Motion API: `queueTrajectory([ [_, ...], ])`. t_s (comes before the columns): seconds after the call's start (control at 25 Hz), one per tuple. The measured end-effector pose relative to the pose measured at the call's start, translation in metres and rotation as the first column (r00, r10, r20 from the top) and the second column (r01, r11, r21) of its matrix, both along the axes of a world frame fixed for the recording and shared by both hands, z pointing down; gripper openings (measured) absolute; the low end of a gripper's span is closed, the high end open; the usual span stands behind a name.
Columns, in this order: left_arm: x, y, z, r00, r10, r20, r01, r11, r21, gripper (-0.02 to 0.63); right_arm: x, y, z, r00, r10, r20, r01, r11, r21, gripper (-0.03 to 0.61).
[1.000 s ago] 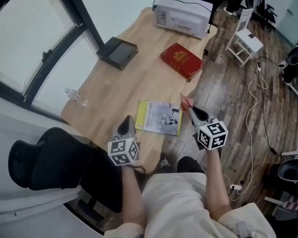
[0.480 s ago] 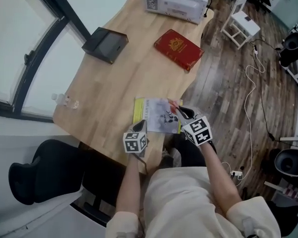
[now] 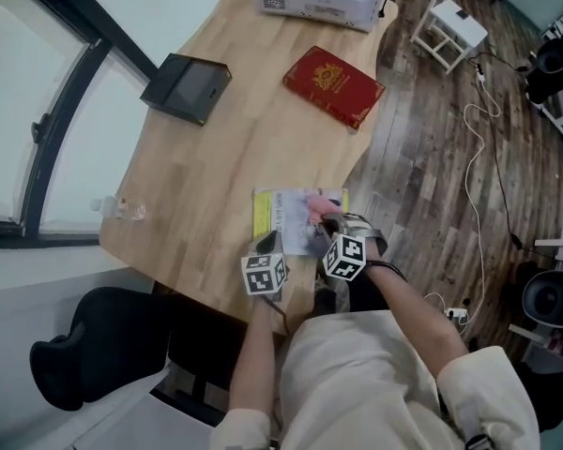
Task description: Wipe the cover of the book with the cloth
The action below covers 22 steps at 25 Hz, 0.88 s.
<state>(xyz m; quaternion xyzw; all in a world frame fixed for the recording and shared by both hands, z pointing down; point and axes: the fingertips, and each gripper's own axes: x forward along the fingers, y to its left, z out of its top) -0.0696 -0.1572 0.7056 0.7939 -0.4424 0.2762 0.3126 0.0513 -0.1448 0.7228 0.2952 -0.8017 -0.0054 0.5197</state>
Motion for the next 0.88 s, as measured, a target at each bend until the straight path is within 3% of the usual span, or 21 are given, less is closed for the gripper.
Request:
queueTrajectory([
  [0.12, -0.001, -0.013, 0.006, 0.996, 0.027, 0.081, -0.032, 0.997, 0.067, 0.006, -0.001, 0.000, 0.000, 0.995, 0.056, 0.081, -0.050, 0.996, -0.072, 0.018],
  [0.2, -0.001, -0.014, 0.008, 0.994, 0.038, 0.102, -0.048, 0.994, 0.102, 0.006, 0.001, 0.000, 0.000, 0.998, 0.023, 0.063, -0.018, 0.998, -0.068, 0.018],
  [0.28, -0.002, -0.013, 0.008, 0.994, 0.045, 0.101, -0.057, 0.991, 0.118, 0.006, 0.009, -0.005, 0.003, 1.000, -0.004, 0.017, 0.005, 0.999, -0.032, 0.018],
  [0.4, -0.003, -0.013, 0.009, 0.996, 0.046, 0.080, -0.053, 0.994, 0.094, 0.006, 0.025, -0.020, 0.003, 1.000, 0.028, -0.003, -0.028, 1.000, -0.007, 0.018],
  [0.48, -0.004, -0.012, 0.009, 0.997, 0.044, 0.059, -0.048, 0.997, 0.068, 0.006, 0.022, -0.018, -0.009, 0.997, -0.010, 0.075, 0.016, 0.996, -0.083, 0.018],
  [0.52, -0.003, -0.012, 0.009, 0.998, 0.046, 0.048, -0.048, 0.997, 0.058, 0.006, 0.012, -0.008, -0.023, 0.983, -0.047, 0.179, 0.079, 0.982, -0.173, 0.018],
  [0.6, -0.003, -0.014, 0.008, 0.998, 0.051, 0.032, -0.052, 0.997, 0.049, 0.006, -0.009, 0.020, -0.053, 0.903, -0.052, 0.427, 0.231, 0.895, -0.381, 0.018],
  [0.64, -0.003, -0.014, 0.008, 0.998, 0.052, 0.030, -0.054, 0.997, 0.049, 0.006, -0.012, 0.027, -0.061, 0.873, -0.023, 0.487, 0.268, 0.857, -0.441, 0.018],
  [0.68, -0.003, -0.014, 0.008, 0.998, 0.052, 0.033, -0.054, 0.997, 0.051, 0.006, -0.007, 0.023, -0.062, 0.877, -0.006, 0.480, 0.253, 0.855, -0.453, 0.018],
  [0.8, -0.004, -0.012, 0.008, 0.998, 0.046, 0.052, -0.049, 0.996, 0.073, 0.006, 0.035, -0.023, -0.032, 0.977, 0.008, 0.214, 0.055, 0.956, -0.287, 0.018],
  [0.88, -0.004, -0.011, 0.008, 0.997, 0.044, 0.056, -0.048, 0.996, 0.080, 0.006, 0.051, -0.036, -0.015, 0.997, 0.012, 0.081, 0.003, 0.984, -0.180, 0.018],
])
